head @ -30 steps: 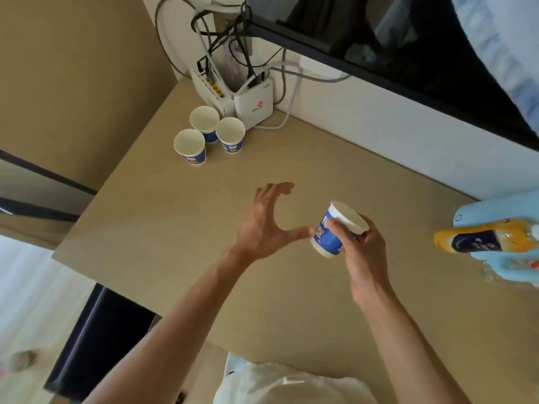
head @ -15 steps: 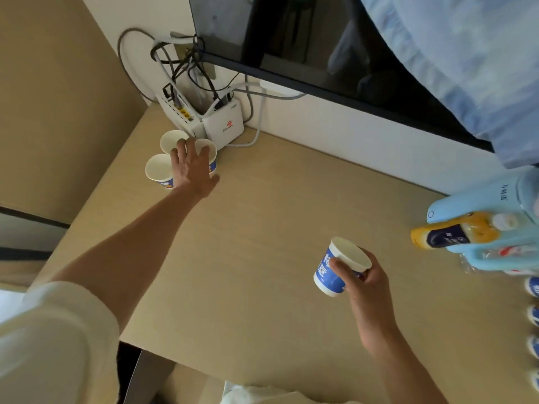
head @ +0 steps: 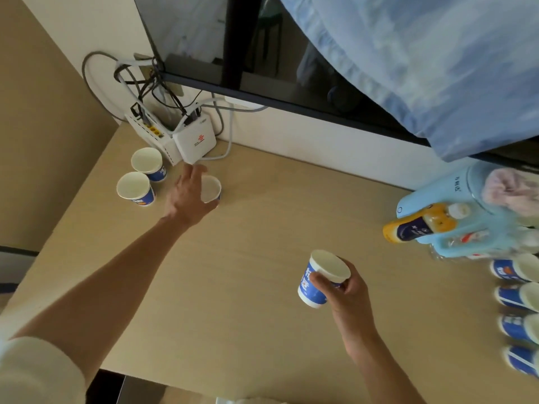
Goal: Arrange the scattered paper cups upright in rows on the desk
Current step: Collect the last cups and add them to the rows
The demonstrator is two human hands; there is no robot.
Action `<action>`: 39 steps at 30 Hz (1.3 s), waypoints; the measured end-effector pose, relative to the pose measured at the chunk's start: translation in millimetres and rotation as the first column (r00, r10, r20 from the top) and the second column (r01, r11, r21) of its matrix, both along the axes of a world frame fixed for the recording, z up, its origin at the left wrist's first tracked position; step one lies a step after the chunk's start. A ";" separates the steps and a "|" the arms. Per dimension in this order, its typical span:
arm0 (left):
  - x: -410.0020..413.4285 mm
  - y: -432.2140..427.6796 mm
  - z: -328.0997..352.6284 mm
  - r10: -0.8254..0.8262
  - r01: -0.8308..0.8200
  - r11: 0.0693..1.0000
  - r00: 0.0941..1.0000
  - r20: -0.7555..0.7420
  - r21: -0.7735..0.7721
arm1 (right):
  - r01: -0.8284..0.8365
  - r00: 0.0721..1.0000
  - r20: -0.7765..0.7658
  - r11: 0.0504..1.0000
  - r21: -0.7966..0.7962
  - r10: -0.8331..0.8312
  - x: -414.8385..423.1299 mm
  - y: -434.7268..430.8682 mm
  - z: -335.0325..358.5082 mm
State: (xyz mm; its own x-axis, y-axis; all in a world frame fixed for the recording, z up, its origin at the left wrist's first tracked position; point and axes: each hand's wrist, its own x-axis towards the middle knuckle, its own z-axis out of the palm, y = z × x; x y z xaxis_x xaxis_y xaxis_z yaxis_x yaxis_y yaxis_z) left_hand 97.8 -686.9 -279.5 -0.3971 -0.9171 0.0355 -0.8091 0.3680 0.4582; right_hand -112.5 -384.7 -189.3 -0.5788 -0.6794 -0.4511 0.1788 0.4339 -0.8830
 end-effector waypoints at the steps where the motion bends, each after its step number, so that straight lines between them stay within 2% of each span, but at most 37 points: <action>1: -5.7 12.0 4.9 -0.013 0.013 1.000 0.993 -0.114 -0.007 | 0.005 1.000 -0.003 1.000 -0.002 -0.005 -0.8 2.6 -0.9; 3: -20.6 45.0 19.7 -0.022 0.014 1.000 0.952 -0.306 -0.028 | 0.026 1.000 -0.008 1.000 -0.013 -0.026 -4.2 8.6 -1.6; 5: -34.3 84.5 38.9 -0.023 0.021 1.000 0.905 -0.425 -0.010 | 0.072 0.997 -0.003 0.997 -0.028 -0.072 -7.9 17.5 -1.0; 11: -67.5 205.6 89.5 0.021 0.063 0.990 0.807 -0.590 0.122 | 0.154 0.987 -0.034 0.984 -0.094 -0.158 -26.0 59.1 8.1; 17: -96.5 306.5 119.3 0.092 0.046 0.980 0.763 -0.640 0.195 | 0.223 0.974 0.016 0.957 -0.183 -0.224 -57.5 138.2 10.7; 26: -198.7 476.4 147.3 -0.048 0.255 0.941 0.751 -0.658 0.223 | 0.346 0.934 0.037 0.876 -0.337 -0.355 -130.4 301.8 28.4; 34: -295.2 625.4 162.4 -0.137 0.400 0.887 0.704 -0.696 0.230 | 0.565 0.808 0.106 0.711 -0.419 -0.580 -194.2 460.5 40.1; 39: -328.1 665.9 161.0 -0.187 0.456 0.855 0.716 -0.673 0.247 | 0.628 0.760 0.129 0.670 -0.396 -0.636 -213.8 509.1 35.3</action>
